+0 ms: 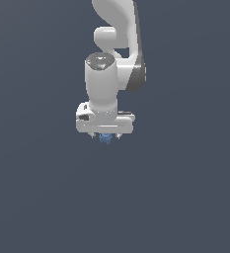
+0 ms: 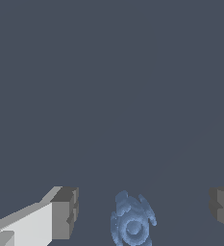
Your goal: Pick up the object and move it to a goal position.
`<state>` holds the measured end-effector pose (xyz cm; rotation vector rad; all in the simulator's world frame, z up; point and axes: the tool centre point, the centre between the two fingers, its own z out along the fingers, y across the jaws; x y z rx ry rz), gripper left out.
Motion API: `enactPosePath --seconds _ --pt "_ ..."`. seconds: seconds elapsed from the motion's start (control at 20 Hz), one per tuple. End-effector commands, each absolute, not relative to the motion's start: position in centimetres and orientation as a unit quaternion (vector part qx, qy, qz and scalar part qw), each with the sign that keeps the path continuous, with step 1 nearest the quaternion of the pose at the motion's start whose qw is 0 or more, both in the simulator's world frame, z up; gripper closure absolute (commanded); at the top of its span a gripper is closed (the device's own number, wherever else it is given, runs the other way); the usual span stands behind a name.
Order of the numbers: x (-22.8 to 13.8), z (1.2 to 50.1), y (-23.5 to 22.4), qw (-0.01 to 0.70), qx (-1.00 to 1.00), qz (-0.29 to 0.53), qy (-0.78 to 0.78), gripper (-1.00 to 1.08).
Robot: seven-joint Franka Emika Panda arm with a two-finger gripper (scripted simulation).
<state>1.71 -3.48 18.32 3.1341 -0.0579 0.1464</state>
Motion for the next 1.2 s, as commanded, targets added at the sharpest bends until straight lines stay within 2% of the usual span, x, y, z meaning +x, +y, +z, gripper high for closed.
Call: enactPosePath --seconds 0.0,0.65,1.15 --pt "0.7 17.1 -3.6 0.001 0.999 0.041 -0.033 -0.92" --pt "-6.8 10.1 -4.4 -0.001 0.992 0.006 -0.126 -0.92" --pt "-8.2 9.0 -4.5 0.0 0.99 0.0 -0.142 -0.92"
